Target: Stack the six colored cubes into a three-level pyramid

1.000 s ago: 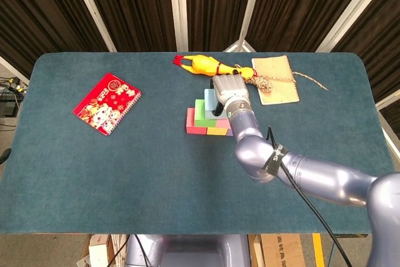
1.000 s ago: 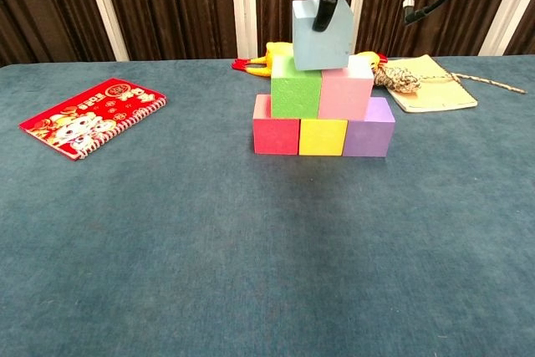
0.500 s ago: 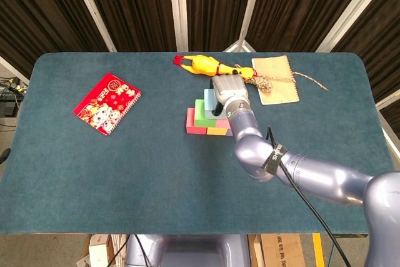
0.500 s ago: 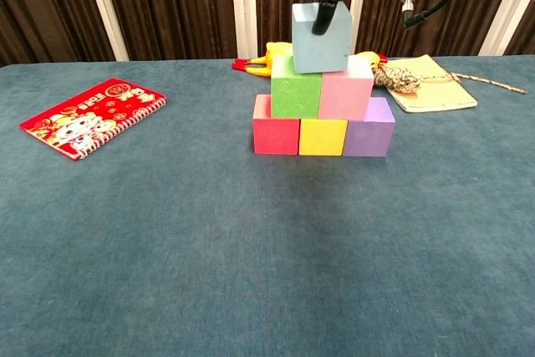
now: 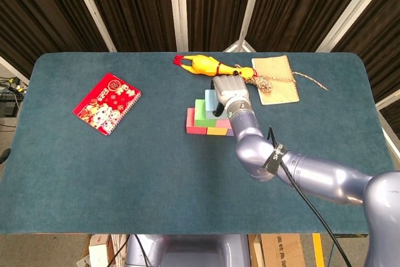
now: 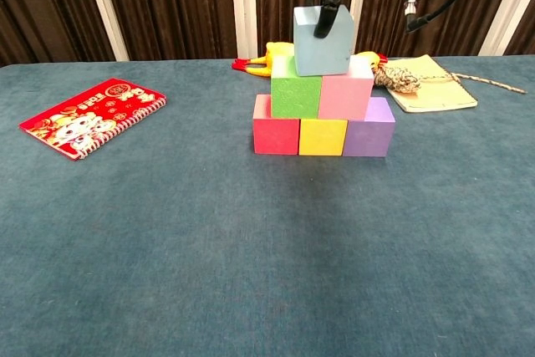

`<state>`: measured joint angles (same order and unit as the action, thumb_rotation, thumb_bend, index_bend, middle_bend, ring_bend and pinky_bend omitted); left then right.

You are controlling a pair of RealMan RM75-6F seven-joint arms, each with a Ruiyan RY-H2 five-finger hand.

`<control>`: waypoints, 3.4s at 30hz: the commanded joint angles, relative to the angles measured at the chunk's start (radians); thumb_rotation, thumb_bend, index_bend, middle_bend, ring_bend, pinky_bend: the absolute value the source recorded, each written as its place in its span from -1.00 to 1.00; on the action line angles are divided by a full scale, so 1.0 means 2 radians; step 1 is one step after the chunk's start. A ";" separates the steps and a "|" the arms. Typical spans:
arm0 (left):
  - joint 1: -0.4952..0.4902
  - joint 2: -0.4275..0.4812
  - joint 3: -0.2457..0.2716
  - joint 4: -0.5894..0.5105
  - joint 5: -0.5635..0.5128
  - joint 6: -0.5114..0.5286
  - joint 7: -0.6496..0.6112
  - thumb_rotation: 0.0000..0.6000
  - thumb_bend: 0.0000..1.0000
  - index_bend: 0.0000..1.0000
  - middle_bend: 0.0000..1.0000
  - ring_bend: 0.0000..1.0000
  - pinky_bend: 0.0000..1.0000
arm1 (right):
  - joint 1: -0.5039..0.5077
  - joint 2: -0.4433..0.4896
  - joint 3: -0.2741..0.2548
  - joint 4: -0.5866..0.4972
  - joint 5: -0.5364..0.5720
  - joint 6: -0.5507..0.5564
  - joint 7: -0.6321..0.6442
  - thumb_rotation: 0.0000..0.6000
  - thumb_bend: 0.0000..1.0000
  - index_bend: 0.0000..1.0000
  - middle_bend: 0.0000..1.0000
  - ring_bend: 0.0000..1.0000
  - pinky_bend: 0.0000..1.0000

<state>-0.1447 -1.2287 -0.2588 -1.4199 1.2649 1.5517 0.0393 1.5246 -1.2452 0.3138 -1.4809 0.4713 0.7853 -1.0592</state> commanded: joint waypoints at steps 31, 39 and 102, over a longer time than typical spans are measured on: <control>-0.001 -0.003 -0.002 0.001 -0.006 -0.003 0.008 1.00 -0.64 -0.61 -0.96 -1.00 -0.95 | 0.003 0.006 -0.002 -0.004 0.017 -0.001 -0.005 1.00 -0.34 -0.51 -0.43 -0.83 -1.00; -0.001 -0.003 -0.002 0.000 -0.007 -0.004 0.011 1.00 -0.64 -0.61 -0.97 -1.00 -0.95 | 0.003 0.009 -0.002 -0.008 0.024 0.001 -0.011 1.00 -0.34 -0.55 -0.48 -0.87 -1.00; -0.001 -0.005 -0.006 0.000 -0.014 -0.005 0.006 1.00 -0.64 -0.61 -0.97 -1.00 -0.95 | -0.011 -0.005 0.026 -0.027 0.001 0.060 -0.015 1.00 -0.34 -0.43 -0.25 -0.70 -1.00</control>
<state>-0.1476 -1.2389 -0.2718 -1.4200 1.2372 1.5409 0.0504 1.5021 -1.2560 0.3653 -1.5338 0.4727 0.9045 -1.0891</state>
